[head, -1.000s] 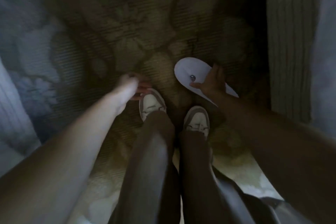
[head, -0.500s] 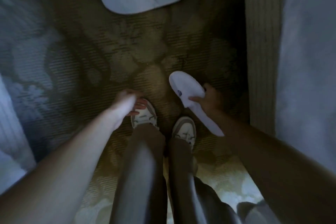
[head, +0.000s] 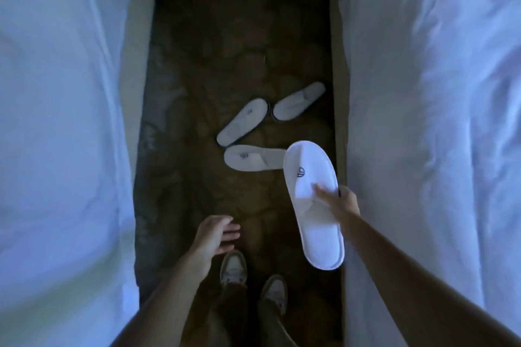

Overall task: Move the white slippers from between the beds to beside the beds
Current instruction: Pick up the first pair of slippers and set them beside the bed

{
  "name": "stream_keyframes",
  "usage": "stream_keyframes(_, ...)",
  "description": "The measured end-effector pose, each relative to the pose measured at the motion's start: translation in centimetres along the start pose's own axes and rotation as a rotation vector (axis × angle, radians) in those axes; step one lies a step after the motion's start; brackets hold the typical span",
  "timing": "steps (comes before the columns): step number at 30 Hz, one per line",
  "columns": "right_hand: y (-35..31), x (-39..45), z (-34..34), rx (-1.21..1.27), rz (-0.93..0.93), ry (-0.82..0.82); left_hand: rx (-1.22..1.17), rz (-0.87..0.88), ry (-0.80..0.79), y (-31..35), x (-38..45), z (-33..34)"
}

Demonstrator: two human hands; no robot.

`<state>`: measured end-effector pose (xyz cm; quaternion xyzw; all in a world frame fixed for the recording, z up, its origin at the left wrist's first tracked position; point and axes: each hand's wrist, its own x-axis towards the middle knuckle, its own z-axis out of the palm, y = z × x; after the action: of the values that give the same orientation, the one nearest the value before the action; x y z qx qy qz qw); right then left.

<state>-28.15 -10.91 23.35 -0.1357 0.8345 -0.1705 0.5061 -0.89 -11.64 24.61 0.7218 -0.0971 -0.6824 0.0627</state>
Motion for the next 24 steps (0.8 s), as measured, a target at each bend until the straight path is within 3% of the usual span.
stream_keyframes(7,-11.2,3.6,0.2,-0.096,-0.133,0.035,-0.508,-0.167,0.1,6.7,0.4,3.0)
stream_keyframes(12,-14.4,10.1,2.3,-0.202,-0.16,0.004,-0.778,-0.278,0.18,8.8,5.8,6.9)
stream_keyframes(19,-14.2,20.4,4.6,-0.223,-0.198,0.015,-0.871,-0.293,0.071,11.7,17.1,12.2)
stream_keyframes(24,-13.7,25.9,7.4,-0.29,-0.286,0.051,-0.918,-0.343,0.181,6.8,31.6,15.2)
